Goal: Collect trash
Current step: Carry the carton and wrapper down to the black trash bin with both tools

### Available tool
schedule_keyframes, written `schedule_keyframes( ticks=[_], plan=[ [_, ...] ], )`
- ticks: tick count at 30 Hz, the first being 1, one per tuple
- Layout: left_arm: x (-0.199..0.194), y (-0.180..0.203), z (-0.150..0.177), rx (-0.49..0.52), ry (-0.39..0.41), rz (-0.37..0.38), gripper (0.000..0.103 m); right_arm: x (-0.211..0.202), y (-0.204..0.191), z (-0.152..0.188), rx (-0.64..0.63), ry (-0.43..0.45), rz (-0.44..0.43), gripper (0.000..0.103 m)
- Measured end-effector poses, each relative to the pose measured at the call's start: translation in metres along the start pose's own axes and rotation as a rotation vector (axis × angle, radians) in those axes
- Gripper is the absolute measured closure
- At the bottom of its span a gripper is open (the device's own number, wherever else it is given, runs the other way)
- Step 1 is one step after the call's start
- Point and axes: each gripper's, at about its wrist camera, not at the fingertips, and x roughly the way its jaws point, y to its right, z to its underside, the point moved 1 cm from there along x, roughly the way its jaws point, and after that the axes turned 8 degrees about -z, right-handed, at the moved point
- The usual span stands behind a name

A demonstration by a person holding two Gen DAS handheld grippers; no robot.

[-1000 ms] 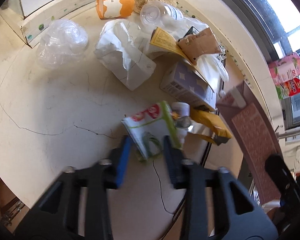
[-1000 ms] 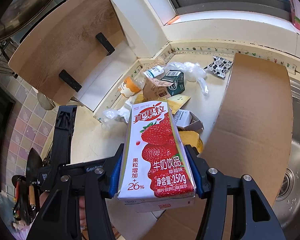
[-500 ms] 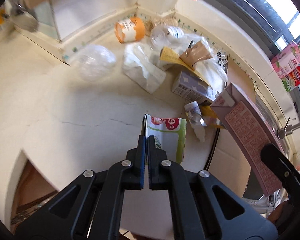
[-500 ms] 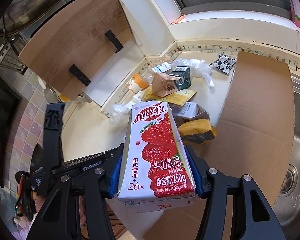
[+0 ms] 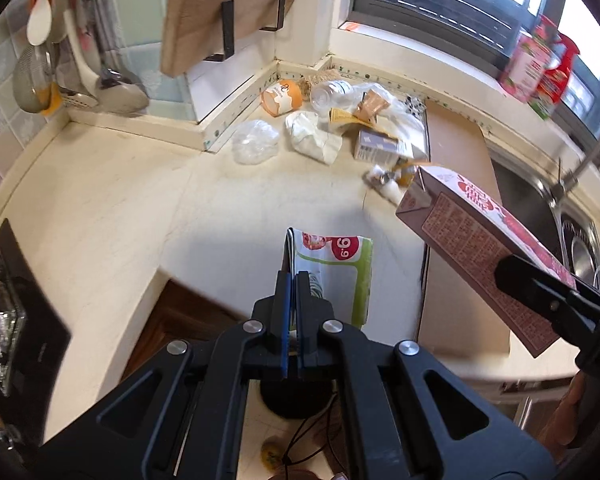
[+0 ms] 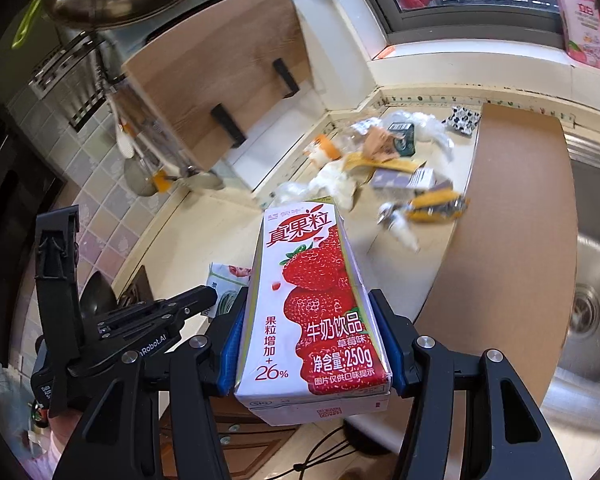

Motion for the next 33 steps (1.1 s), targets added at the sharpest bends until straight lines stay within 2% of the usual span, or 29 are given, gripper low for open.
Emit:
schedule_keyframes(
  ticks=[6,14,18,22,28,33],
  plan=[
    [-0.024,-0.02,0.053,0.059,0.011,0.028,0.103,-0.015,-0.042,0.068,0.027,0.003,0.036,0.046],
    [-0.011,-0.028,0.135,0.138,-0.04,0.06,0.103,-0.012,-0.065,0.166,0.079,-0.024,0.103,0.046],
    [0.017,-0.029,0.177,0.144,-0.108,0.069,0.103,0.004,-0.054,0.224,0.136,-0.079,0.131,0.046],
    [0.062,-0.029,0.219,0.145,-0.181,0.061,0.103,0.032,-0.035,0.271,0.193,-0.14,0.158,0.046],
    [0.141,-0.018,0.272,0.147,-0.287,0.048,0.103,0.092,0.015,0.34,0.258,-0.217,0.21,0.046],
    [0.199,-0.004,0.31,0.164,-0.338,0.011,0.103,0.143,0.055,0.38,0.284,-0.266,0.241,0.046]
  ],
)
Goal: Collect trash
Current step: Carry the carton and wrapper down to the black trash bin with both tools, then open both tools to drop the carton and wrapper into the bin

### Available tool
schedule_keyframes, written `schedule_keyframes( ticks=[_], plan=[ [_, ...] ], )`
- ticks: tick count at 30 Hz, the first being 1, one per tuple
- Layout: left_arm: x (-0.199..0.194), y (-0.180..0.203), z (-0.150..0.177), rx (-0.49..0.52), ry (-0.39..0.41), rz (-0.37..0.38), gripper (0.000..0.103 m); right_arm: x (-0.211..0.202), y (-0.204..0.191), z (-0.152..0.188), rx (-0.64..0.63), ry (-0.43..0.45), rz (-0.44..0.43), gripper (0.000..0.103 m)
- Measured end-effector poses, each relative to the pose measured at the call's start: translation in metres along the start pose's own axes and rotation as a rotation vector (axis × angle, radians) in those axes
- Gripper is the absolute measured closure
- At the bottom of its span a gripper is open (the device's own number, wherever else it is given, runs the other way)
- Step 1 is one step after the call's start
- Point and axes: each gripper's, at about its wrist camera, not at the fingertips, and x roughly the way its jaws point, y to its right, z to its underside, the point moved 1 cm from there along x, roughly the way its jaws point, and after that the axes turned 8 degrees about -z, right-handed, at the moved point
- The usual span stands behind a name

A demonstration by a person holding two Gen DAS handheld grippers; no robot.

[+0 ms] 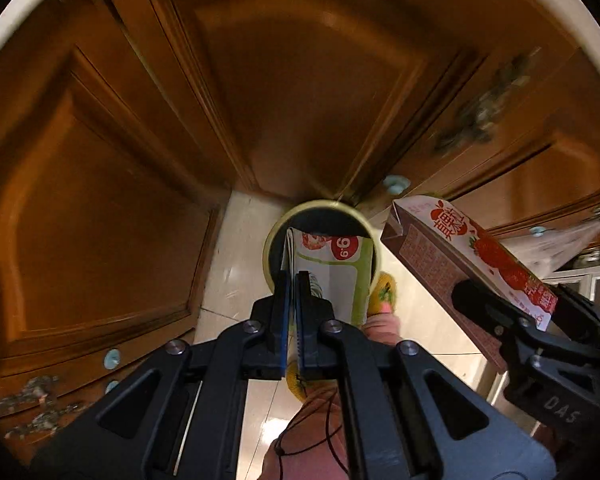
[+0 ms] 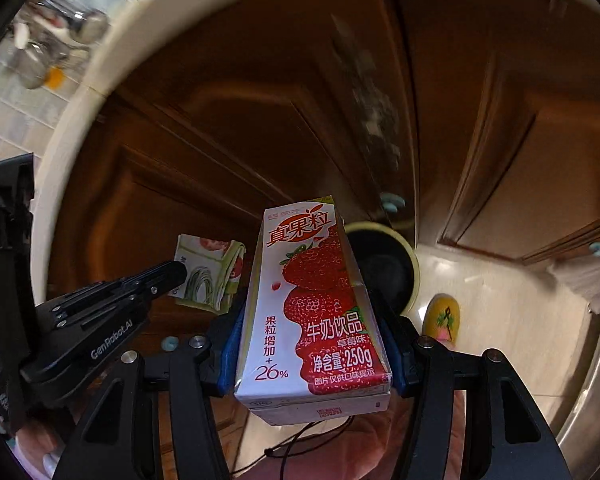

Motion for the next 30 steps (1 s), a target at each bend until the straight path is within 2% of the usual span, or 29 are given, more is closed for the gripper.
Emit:
schedule_keyframes(
  ticks=[8,9,11,15,16,17,19,23,30],
  plan=[
    [0.078,0.009,0.001,0.03,-0.057,-0.057,0.101,0.086,0.028,0.009,-0.047,-0.049,0.053,0.046],
    [0.086,0.012,0.002,0.035,-0.062,-0.068,0.098,0.094,0.033,-0.002,-0.056,-0.056,0.054,0.045],
    [0.098,0.014,0.002,0.05,-0.078,-0.075,0.091,0.11,0.036,0.001,-0.072,-0.072,0.06,0.045],
    [0.115,0.014,0.0,0.073,-0.099,-0.073,0.062,0.138,0.043,0.002,-0.083,-0.09,0.064,0.043],
    [0.118,0.01,-0.003,0.075,-0.102,-0.072,0.059,0.142,0.045,0.002,-0.084,-0.087,0.068,0.038],
    [0.121,0.009,-0.002,0.076,-0.104,-0.073,0.059,0.144,0.046,0.002,-0.085,-0.081,0.07,0.031],
    [0.126,0.007,-0.004,0.078,-0.116,-0.074,0.058,0.148,0.049,-0.006,-0.089,-0.063,0.071,0.027],
    [0.135,0.011,0.0,0.091,-0.142,-0.099,0.058,0.151,0.054,-0.013,-0.091,-0.058,0.08,0.027],
    [0.14,0.02,0.001,0.086,-0.14,-0.074,0.058,0.138,0.063,-0.011,-0.09,-0.052,0.081,0.027]
  ],
)
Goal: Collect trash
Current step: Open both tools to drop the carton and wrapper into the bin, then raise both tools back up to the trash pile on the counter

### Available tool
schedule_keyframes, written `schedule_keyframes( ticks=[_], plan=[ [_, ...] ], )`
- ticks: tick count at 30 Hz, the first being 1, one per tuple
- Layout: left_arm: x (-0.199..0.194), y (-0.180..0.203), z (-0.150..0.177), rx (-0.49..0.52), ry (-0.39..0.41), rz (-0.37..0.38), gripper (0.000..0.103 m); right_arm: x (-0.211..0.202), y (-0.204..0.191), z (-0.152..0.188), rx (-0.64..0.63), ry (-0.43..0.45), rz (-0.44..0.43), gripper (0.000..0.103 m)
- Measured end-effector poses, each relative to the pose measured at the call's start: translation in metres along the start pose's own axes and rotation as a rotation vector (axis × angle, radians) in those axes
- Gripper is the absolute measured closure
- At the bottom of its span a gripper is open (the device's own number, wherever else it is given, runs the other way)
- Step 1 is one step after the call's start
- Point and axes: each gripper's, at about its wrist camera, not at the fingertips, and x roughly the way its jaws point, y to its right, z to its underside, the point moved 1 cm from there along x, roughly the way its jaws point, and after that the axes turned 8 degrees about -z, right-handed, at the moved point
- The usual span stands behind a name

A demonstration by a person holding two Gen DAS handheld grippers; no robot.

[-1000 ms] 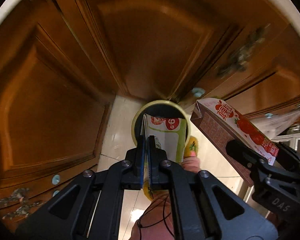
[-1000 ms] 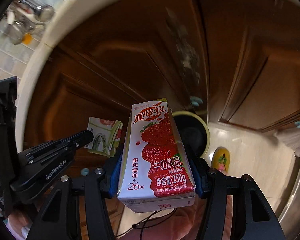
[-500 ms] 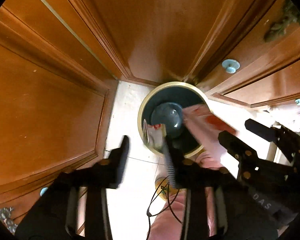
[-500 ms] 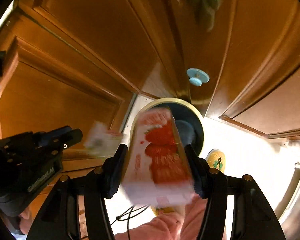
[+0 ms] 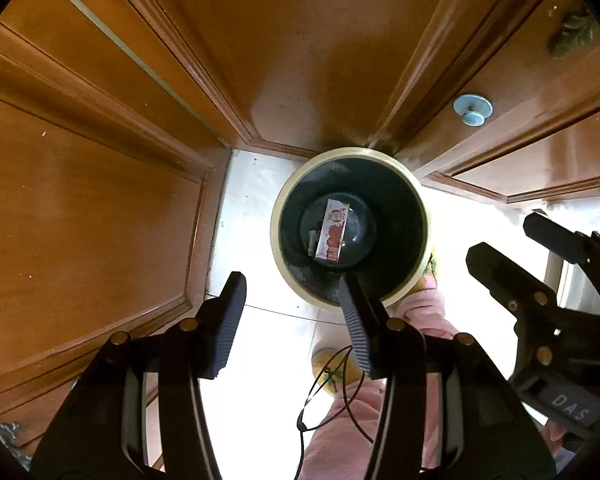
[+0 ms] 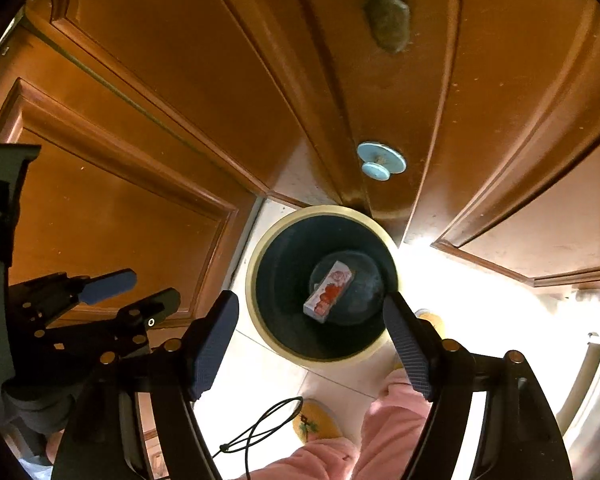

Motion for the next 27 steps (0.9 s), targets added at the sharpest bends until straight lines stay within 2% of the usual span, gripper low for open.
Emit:
schedule_keyframes(
  ticks=[6,12,18,27],
  plan=[
    [-0.008,-0.003,0.002,-0.013,-0.004,0.009,0.058,-0.016,-0.002,0.004,0.004,-0.006,0.004,0.027],
    [-0.042,-0.007,0.009,-0.008,0.0,0.015,0.058,-0.047,-0.013,0.005,0.019,-0.007,-0.009,0.027],
    [-0.131,-0.024,0.019,-0.033,0.047,0.038,0.058,-0.103,-0.044,0.002,0.0,-0.003,-0.019,0.027],
    [-0.29,-0.056,0.024,-0.064,0.228,0.07,0.058,-0.253,-0.113,-0.014,-0.094,0.127,-0.046,0.027]
  ],
)
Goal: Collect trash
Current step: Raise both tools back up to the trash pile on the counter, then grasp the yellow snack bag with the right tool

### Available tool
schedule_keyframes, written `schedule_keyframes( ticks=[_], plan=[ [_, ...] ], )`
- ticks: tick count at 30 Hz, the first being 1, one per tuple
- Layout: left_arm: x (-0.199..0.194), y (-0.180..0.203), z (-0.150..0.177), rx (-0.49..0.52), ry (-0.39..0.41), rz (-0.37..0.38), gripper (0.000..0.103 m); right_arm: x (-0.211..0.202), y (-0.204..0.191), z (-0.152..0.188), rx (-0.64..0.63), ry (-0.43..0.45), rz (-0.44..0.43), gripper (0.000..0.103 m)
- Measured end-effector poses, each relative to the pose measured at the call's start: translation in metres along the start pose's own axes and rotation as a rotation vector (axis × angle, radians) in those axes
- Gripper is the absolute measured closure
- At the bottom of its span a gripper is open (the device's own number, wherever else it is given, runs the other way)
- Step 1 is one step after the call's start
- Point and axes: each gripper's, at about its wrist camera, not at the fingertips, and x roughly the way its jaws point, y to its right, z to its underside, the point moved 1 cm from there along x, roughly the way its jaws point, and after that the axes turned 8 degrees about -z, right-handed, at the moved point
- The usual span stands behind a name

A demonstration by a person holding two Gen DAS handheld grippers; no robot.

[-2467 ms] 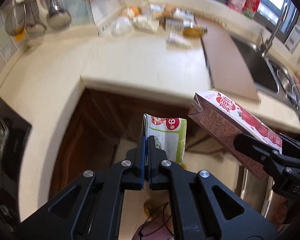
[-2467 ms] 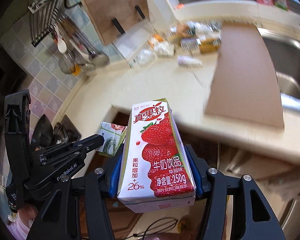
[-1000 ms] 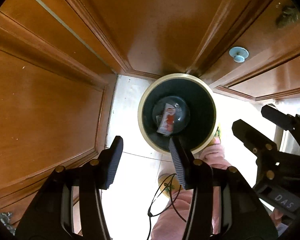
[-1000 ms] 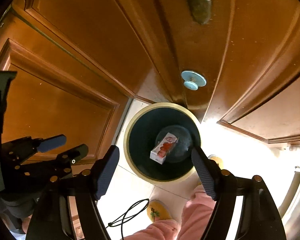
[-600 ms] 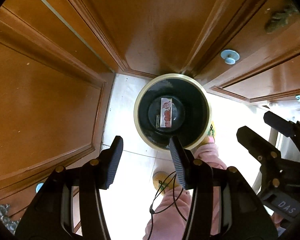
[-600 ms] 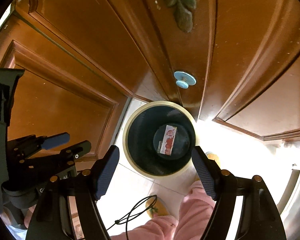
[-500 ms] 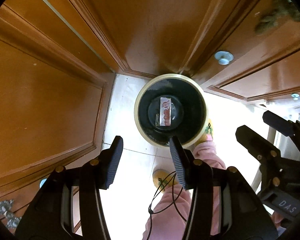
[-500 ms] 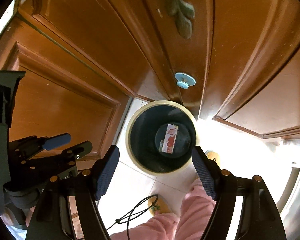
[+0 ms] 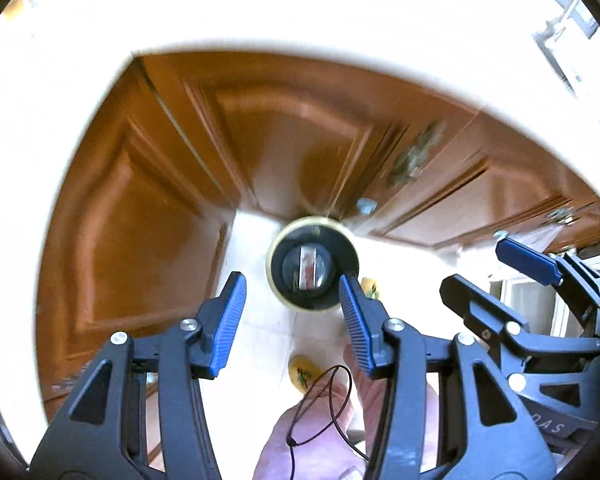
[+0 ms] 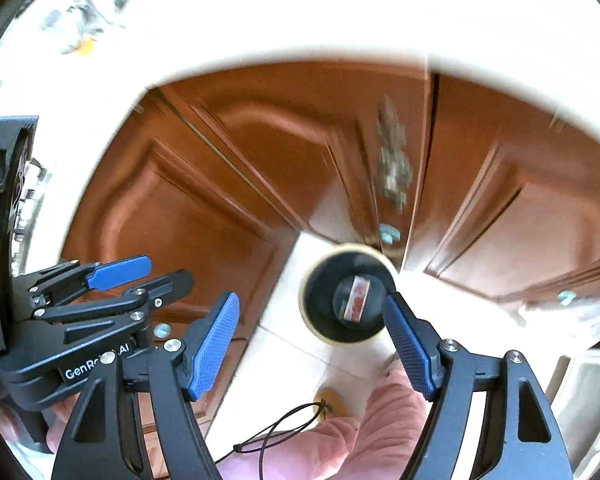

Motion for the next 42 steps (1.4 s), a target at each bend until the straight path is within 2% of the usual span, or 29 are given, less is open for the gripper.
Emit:
schedule_keyframes(
  ticks=[5,12,19,21,24,29,39,42],
  plan=[
    [-0.089,-0.014,-0.022,-0.007,0.129,0.008,0.058,-0.08,-0.029,-0.021,-0.046,0.105,0.007,0.027],
    [-0.178,-0.033,-0.045,-0.047,0.258,0.017,0.058,-0.174,-0.06,-0.054,-0.098,0.213,0.053,0.027],
    [-0.226,-0.044,-0.08,-0.085,0.331,0.011,0.056,-0.248,-0.087,-0.095,-0.152,0.288,0.078,0.027],
    [-0.235,-0.044,-0.093,-0.092,0.339,0.016,0.056,-0.256,-0.085,-0.11,-0.161,0.303,0.078,0.027],
    [-0.235,-0.036,-0.116,-0.106,0.355,0.018,0.056,-0.263,-0.077,-0.138,-0.17,0.314,0.067,0.027],
    [-0.216,-0.022,-0.161,-0.145,0.339,0.038,0.056,-0.246,-0.043,-0.19,-0.184,0.295,0.068,0.026],
    [-0.121,0.013,-0.266,-0.216,0.191,0.088,0.056,-0.186,0.05,-0.313,-0.213,0.195,0.074,0.026],
    [-0.093,0.025,-0.294,-0.217,0.149,0.086,0.056,-0.161,0.08,-0.349,-0.215,0.17,0.05,0.017]
  ],
)
